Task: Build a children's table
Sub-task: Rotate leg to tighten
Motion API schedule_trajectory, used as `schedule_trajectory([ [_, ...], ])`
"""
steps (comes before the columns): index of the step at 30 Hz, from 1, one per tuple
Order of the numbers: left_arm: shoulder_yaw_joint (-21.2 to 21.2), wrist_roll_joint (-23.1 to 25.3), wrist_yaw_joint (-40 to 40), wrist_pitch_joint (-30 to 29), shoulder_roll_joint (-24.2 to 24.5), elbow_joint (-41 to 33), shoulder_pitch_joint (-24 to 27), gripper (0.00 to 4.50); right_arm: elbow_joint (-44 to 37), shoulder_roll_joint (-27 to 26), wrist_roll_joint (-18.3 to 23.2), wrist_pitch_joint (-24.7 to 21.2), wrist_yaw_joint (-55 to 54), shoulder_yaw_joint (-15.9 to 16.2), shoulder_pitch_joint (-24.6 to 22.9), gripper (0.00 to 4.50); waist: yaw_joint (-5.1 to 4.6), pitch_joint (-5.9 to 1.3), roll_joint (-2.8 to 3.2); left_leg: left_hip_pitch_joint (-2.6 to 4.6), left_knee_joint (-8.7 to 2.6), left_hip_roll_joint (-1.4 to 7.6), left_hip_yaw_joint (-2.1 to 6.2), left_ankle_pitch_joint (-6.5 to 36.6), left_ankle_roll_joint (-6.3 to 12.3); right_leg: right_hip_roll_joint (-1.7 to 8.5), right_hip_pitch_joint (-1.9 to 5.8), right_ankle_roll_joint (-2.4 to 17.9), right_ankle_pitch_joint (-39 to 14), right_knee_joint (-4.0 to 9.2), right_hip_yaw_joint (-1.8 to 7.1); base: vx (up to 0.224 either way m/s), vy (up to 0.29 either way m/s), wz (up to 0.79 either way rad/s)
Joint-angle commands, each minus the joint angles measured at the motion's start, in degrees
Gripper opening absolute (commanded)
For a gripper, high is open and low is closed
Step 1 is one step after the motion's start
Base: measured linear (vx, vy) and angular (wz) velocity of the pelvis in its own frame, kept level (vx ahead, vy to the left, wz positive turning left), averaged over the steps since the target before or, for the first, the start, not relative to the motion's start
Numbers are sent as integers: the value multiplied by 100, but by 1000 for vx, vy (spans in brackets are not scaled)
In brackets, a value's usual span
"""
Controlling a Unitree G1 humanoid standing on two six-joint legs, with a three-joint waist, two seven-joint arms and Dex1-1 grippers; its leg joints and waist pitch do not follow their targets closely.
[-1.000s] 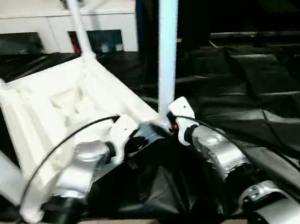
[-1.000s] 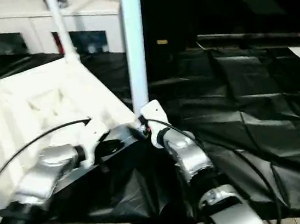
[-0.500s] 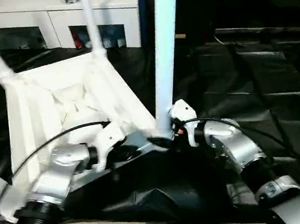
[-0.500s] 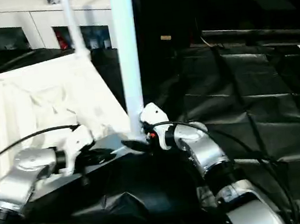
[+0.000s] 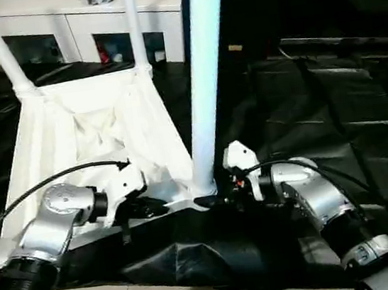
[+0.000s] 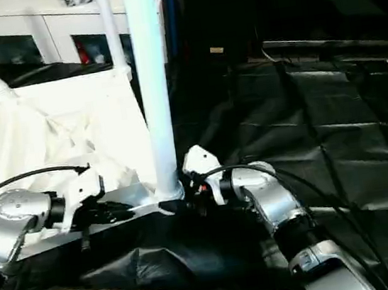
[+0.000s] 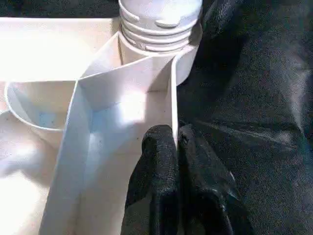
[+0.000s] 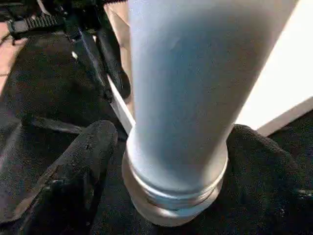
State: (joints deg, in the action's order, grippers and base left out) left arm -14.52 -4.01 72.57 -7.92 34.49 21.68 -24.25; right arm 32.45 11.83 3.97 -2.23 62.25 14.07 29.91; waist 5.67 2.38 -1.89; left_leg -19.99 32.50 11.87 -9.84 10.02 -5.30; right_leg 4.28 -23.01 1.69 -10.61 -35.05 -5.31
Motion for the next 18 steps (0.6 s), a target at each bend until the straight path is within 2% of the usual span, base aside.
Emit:
schedule_trajectory([
  [1,-224,85,213,-3,36,58,37,0,-163,11,67,-48,70,34,21,384,14,-315,54,23,-360,165,16,1263,109,396,302,1031,-1154,392,339,0,0,0],
  [4,-250,77,234,4,16,27,49,0,-200,10,65,-42,93,52,6,349,30,-311,60,21,-365,164,19,1270,91,402,303,1010,-1199,394,341,0,0,0],
  [10,-299,99,223,27,-78,39,25,0,-255,7,67,-51,139,78,-31,309,60,-314,57,30,-362,164,15,1239,79,400,298,994,-1176,394,343,0,0,0],
  [11,-298,104,222,35,-83,55,18,0,-265,12,55,-52,151,107,-40,305,67,-315,81,33,-360,163,15,1246,72,403,297,996,-1175,395,345,0,0,0],
  [14,-301,137,191,77,-99,125,-14,0,-290,12,21,-41,158,157,-74,272,70,-318,76,30,-363,162,17,1256,54,395,303,998,-1121,391,340,0,0,0],
  [18,-302,134,177,60,-100,136,-19,0,-303,1,18,-49,143,164,-91,251,77,-323,76,30,-360,162,18,1253,47,397,309,1003,-1088,387,341,0,0,0],
])
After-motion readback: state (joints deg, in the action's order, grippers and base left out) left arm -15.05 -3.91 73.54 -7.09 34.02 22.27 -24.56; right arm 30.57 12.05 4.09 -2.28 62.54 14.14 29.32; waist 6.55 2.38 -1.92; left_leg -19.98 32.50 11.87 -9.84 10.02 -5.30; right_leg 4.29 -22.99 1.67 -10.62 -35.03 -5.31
